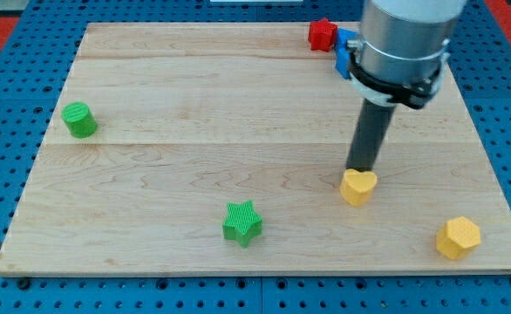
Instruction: Move the yellow heart right to the green star
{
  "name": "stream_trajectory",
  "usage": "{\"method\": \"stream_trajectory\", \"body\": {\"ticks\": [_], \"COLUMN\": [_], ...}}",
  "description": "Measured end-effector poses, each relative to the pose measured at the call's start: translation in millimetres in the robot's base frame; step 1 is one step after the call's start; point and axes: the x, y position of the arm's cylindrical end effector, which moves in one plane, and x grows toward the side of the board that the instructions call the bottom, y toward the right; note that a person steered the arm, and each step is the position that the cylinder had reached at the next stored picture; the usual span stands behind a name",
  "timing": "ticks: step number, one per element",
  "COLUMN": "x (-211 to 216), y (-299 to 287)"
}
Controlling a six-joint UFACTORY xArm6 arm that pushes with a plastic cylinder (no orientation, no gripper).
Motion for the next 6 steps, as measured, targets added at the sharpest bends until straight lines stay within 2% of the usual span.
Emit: {"method": "stream_trajectory", "body": {"ticks": [1, 2, 4, 6], "x": [12.9, -16.6, 31.6, 35.3], "y": [20.1, -7.2, 2.9, 12.4]}}
